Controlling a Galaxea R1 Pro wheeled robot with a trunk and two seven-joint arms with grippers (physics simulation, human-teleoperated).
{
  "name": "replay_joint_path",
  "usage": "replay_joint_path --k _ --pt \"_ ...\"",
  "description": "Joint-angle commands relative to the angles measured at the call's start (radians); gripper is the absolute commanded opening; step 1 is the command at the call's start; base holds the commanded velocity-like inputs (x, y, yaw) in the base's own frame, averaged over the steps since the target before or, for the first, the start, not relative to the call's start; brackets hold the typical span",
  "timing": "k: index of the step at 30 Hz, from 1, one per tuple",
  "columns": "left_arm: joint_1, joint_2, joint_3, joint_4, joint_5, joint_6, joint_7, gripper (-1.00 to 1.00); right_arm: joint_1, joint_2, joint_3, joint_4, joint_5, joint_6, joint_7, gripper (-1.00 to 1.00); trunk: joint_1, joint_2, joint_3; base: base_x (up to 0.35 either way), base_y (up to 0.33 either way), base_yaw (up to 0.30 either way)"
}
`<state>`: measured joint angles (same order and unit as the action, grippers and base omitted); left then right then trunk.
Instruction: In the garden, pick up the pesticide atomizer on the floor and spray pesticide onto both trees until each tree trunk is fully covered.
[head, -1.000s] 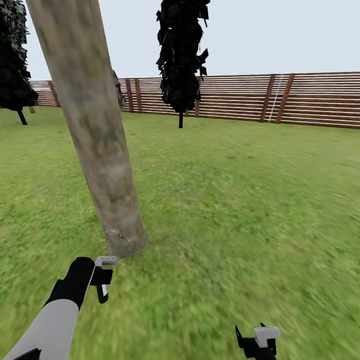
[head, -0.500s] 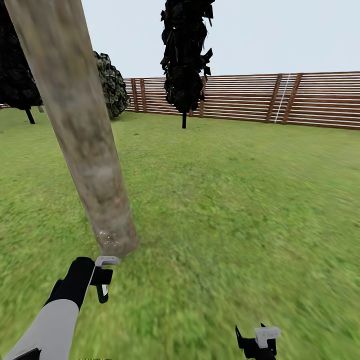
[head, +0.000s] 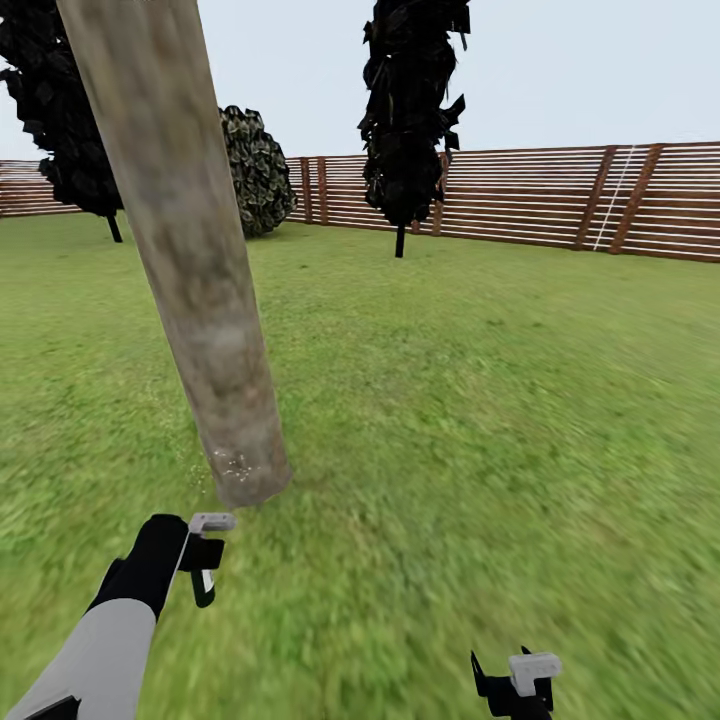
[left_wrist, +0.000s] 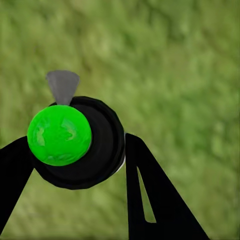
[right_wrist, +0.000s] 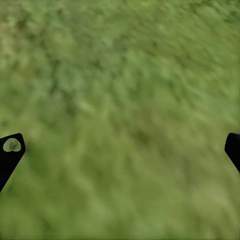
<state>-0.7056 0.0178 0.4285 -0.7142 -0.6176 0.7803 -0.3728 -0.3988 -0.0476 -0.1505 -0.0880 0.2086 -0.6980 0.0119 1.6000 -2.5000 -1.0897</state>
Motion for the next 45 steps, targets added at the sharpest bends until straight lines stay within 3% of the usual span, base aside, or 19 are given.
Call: replay_joint_path --k 1,4,8,9,12,15,18,19,23,28,33,35,37,40,45 --pt "0.000 0.001 -0.002 0.002 0.000 -0.001 0.000 -1.00 0.000 0.000 0.000 0.000 0.000 0.000 0.000 1.00 0.000 0.000 0.000 0.000 -0.003 0.010" --pt "-0.002 0.025 -0.002 0.004 -0.007 -0.002 -0.004 -1.00 0.000 0.000 0.000 0.000 0.000 0.000 0.000 1.00 0.000 0.000 0.000 0.000 -0.001 0.004" --pt "-0.007 0.150 -0.006 0.004 0.002 0.004 -0.017 -1.00 0.000 0.000 0.000 0.001 0.000 0.000 0.000 1.00 0.000 0.000 0.000 0.000 0.000 0.000" --pt "-0.006 0.152 -0.011 0.004 0.001 0.003 -0.017 -1.00 0.000 0.000 0.000 0.001 0.000 0.000 0.000 1.00 0.000 0.000 0.000 0.000 0.000 0.000" --pt "-0.004 0.138 -0.013 0.005 0.000 0.001 -0.017 -1.00 0.000 0.000 0.000 0.001 0.000 0.000 0.000 1.00 0.000 0.000 0.000 0.000 0.000 0.000" --pt "-0.005 0.055 -0.051 0.003 -0.003 0.001 -0.014 -1.00 0.000 0.000 0.000 0.001 0.000 0.000 0.000 1.00 0.000 0.000 0.000 0.000 0.000 0.000" --pt "-0.015 0.009 -0.096 -0.005 -0.001 0.010 -0.012 -1.00 0.000 0.000 0.000 0.001 0.000 0.000 0.000 1.00 0.000 0.000 0.000 0.000 0.000 0.000" --pt "-0.016 0.008 -0.099 -0.007 -0.001 0.012 -0.012 -1.00 0.000 0.000 0.000 0.001 0.000 0.000 0.000 1.00 0.000 0.000 0.000 0.000 0.000 0.000" --pt "-0.018 0.022 -0.098 -0.018 -0.004 0.015 -0.012 -1.00 0.000 0.000 0.000 0.001 0.000 0.000 0.000 1.00 0.000 0.000 0.000 0.000 0.000 0.000" --pt "-0.018 0.076 -0.092 -0.018 0.001 0.017 -0.013 -1.00 0.000 0.000 0.000 0.001 0.000 0.000 0.000 1.00 0.000 0.000 0.000 0.000 0.000 0.000" --pt "-0.022 0.056 -0.100 -0.020 0.002 0.017 -0.013 -1.00 0.000 0.000 0.000 0.001 0.000 0.000 0.000 1.00 0.000 0.000 0.000 -0.139 0.000 0.000" --pt "-0.069 0.030 -0.102 -0.020 0.001 0.034 -0.013 -1.00 0.000 0.000 0.000 0.001 0.000 0.000 0.000 1.00 0.000 0.000 0.000 -0.070 0.000 0.000" --pt "-0.100 0.023 -0.102 -0.020 0.001 0.067 -0.014 -1.00 0.000 0.000 0.000 0.001 0.000 0.000 0.000 1.00 0.000 0.000 0.000 -0.012 0.000 0.000" --pt "-0.149 0.042 -0.106 -0.019 -0.001 0.104 -0.016 -1.00 0.000 0.000 0.000 0.001 0.000 0.000 0.000 1.00 0.000 0.000 0.000 -0.001 0.000 0.000" --pt "-0.172 0.103 -0.105 -0.019 0.001 0.108 -0.018 -1.00 0.000 0.000 0.000 0.001 0.000 0.000 0.000 1.00 0.000 0.000 0.000 0.000 0.000 0.000"
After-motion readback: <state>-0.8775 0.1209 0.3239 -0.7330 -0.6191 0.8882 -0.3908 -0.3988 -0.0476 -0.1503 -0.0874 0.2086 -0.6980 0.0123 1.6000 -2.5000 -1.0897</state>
